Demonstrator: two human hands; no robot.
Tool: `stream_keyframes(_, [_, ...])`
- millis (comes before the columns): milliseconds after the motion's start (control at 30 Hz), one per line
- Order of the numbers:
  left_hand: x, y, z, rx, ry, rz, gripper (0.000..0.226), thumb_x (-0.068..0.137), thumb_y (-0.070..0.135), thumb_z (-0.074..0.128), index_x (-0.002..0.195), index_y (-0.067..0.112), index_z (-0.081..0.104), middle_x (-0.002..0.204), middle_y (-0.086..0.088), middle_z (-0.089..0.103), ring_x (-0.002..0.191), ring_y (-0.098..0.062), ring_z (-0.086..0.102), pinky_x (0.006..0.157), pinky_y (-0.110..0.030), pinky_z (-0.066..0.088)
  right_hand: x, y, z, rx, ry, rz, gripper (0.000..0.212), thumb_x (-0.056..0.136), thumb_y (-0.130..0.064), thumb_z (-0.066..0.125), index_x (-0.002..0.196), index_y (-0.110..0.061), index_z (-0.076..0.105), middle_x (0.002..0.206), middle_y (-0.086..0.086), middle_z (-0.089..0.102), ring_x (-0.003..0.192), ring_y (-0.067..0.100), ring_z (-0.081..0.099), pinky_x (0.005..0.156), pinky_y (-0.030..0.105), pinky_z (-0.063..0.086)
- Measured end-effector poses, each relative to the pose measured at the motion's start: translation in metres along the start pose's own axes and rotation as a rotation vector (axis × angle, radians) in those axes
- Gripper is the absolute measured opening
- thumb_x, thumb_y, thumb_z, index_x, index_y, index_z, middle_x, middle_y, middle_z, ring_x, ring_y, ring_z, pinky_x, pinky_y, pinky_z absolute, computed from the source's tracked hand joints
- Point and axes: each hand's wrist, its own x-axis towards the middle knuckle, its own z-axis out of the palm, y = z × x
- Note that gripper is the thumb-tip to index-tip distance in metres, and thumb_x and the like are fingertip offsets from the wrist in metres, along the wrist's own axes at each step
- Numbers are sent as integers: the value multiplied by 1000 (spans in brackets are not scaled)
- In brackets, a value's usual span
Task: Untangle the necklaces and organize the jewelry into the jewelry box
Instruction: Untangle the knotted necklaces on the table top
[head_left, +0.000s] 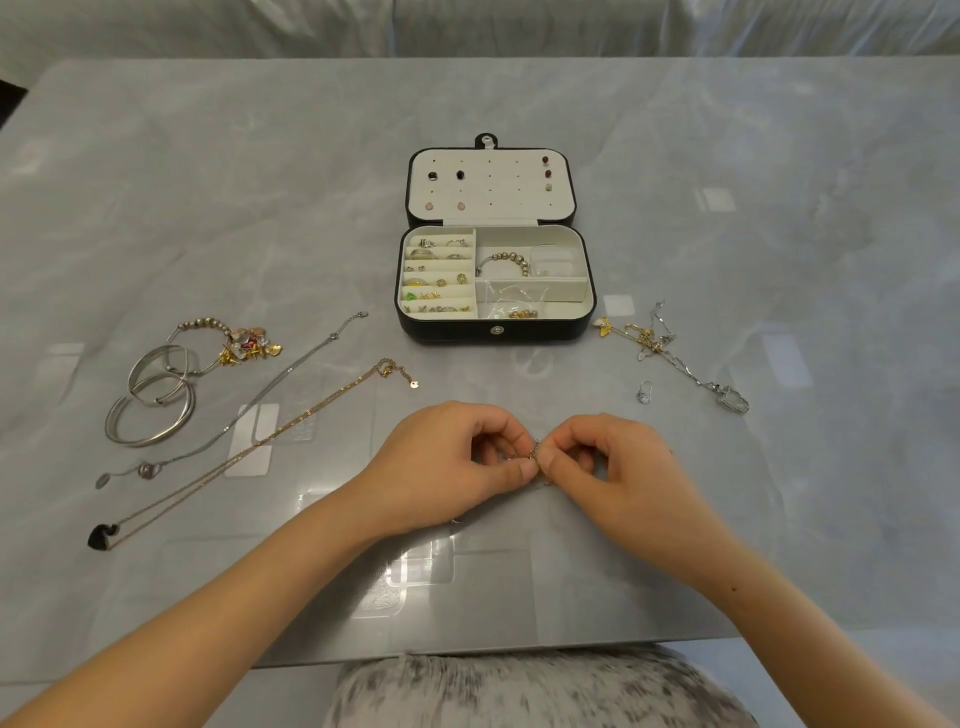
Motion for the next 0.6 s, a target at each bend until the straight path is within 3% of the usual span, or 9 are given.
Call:
stream_keyframes(167, [0,3,0,85,-9,1,3,81,33,67,83,32,67,77,7,67,67,-3,56,69,-29,50,0,-4,1,-96,57,-65,16,77,-26,62,64,-32,56,72,-37,52,73,3,48,60,11,34])
stream_keyframes(333, [2,8,2,56,31,-56,4,77,31,67,75,31,65,69,12,63,62,0,54,66,-23,48,-1,-8,4,-56,85,-49,13,72,-35,52,60,-40,49,73,-40,51,75,-2,49,61,9,34])
stream_keyframes(500, [2,9,5,46,62,-74,6,74,30,68,71,31,64,65,14,62,60,2,53,63,-19,46,-3,-4,9,39,115,82,12,75,-23,59,65,-26,62,55,-27,53,55,2,47,52,15,34])
stream_keyframes(600, [1,7,4,32,49,-67,4,76,31,69,74,28,67,64,13,61,58,2,52,62,-19,45,-2,-5,11,58,120,105,13,76,-21,58,65,-26,62,53,-28,53,53,0,48,52,15,35])
